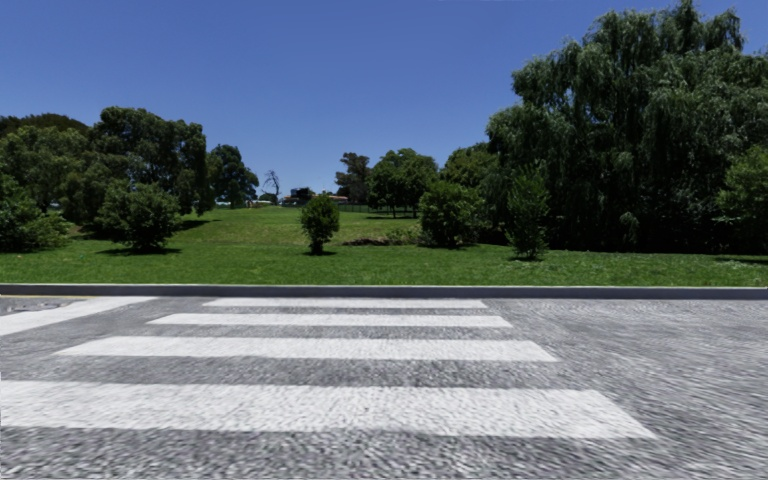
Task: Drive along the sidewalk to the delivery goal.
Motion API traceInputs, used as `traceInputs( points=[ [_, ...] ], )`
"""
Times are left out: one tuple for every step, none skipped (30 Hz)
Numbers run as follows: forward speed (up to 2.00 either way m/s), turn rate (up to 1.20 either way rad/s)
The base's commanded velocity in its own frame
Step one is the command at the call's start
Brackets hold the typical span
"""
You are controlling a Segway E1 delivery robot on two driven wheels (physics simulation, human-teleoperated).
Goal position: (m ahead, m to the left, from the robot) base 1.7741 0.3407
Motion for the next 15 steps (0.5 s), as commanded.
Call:
traceInputs(
  points=[
    [1.59,0.0],
    [1.59,0.0],
    [1.59,0.0],
    [1.59,0.0],
    [1.59,0.0],
    [1.59,0.0],
    [1.59,0.0],
    [1.59,0.0],
    [1.59,0.0],
    [1.59,0.0],
    [1.59,0.0],
    [1.58,0.0],
    [1.58,0.0],
    [1.57,0.0],
    [1.57,0.0]
  ],
)
